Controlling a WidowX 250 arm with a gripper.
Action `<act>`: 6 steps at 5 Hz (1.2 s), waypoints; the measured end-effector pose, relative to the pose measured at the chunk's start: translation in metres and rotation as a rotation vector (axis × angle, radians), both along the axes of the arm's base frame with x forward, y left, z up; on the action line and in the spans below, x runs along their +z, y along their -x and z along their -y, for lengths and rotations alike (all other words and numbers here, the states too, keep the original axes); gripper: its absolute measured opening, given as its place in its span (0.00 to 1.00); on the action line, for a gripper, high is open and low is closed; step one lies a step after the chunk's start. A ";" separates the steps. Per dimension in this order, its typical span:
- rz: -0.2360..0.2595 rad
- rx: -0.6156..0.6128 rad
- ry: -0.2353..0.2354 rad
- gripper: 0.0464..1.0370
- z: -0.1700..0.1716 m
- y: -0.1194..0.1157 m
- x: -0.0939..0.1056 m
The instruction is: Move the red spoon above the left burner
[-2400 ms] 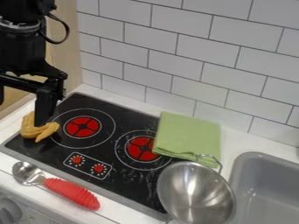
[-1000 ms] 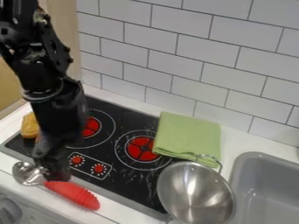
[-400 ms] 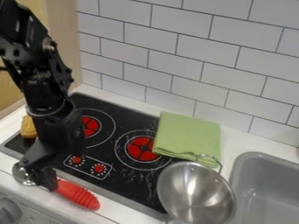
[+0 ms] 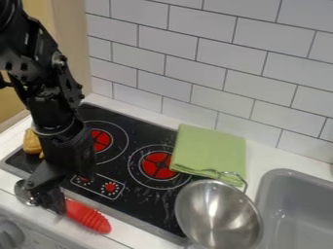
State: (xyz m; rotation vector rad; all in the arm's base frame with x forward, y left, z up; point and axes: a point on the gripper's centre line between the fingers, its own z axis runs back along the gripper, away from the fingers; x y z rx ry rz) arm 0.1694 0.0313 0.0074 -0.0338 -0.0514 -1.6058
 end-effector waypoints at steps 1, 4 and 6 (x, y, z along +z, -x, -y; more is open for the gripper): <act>-0.010 0.006 0.004 0.96 0.003 0.010 -0.001; -0.107 0.113 -0.017 0.96 0.003 0.001 -0.001; -0.130 0.136 -0.005 0.96 0.006 0.000 -0.003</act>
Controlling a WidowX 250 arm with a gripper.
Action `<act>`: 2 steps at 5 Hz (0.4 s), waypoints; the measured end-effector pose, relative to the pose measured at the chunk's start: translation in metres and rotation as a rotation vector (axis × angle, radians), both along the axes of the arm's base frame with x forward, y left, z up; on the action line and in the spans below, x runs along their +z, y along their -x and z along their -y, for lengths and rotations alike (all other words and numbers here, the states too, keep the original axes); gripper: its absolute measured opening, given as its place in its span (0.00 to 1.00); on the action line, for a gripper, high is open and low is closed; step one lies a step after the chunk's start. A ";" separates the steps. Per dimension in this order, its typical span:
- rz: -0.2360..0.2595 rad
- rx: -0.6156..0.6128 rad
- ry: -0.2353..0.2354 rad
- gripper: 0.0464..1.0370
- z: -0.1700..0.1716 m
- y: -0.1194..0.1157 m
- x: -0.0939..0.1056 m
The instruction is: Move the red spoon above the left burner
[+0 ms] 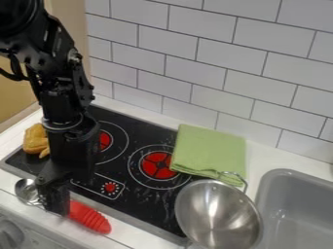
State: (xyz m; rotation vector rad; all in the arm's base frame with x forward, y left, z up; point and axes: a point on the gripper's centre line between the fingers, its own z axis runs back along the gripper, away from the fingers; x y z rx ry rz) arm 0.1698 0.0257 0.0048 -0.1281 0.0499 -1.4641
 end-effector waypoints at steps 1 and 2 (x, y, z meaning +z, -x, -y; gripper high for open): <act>0.017 -0.016 0.004 0.91 0.001 0.003 -0.004; 0.029 -0.007 0.000 0.62 0.002 0.005 -0.007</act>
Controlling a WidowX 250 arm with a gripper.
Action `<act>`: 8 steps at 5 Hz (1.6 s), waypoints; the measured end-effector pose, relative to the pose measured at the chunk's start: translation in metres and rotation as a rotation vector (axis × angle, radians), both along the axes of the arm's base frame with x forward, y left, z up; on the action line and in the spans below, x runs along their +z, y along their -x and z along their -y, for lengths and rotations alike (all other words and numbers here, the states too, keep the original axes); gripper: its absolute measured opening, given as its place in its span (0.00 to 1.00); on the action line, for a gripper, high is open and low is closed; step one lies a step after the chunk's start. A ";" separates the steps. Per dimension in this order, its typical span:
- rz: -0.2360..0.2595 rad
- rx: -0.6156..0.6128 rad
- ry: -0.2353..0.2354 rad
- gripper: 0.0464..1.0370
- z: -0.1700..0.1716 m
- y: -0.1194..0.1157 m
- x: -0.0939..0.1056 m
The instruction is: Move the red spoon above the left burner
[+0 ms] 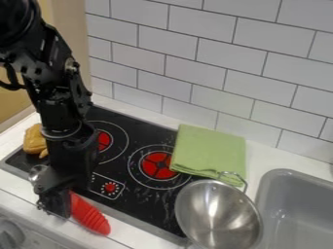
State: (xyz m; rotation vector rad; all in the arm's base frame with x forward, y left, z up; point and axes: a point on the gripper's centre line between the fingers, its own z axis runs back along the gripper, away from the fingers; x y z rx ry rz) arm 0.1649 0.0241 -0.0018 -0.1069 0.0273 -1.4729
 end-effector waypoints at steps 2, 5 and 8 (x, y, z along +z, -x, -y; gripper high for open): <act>0.001 0.004 0.003 0.32 0.002 0.008 -0.001; 0.013 0.156 -0.027 0.03 -0.007 -0.007 0.039; 0.035 0.286 -0.121 0.02 -0.033 -0.074 0.053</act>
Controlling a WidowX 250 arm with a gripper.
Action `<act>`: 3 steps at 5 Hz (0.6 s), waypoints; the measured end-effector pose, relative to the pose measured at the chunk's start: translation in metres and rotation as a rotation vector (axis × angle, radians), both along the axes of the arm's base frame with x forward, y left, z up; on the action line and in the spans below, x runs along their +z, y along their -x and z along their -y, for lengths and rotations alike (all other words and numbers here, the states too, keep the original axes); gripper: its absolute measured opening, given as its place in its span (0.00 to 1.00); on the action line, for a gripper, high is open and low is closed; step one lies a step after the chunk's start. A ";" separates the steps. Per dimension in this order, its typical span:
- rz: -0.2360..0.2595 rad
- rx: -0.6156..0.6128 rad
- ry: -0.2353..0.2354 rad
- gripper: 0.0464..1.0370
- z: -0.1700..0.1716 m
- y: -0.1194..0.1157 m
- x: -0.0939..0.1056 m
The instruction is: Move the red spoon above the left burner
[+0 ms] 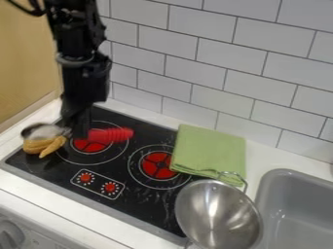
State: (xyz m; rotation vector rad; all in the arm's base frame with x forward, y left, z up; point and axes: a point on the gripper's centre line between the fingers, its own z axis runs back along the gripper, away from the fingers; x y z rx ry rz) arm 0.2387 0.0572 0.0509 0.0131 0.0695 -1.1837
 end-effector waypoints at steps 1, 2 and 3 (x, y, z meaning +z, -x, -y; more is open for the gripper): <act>-0.034 0.000 -0.042 0.02 -0.010 -0.029 -0.008; -0.047 -0.014 -0.050 0.02 -0.017 -0.060 -0.015; -0.060 -0.056 -0.042 0.02 -0.021 -0.083 -0.027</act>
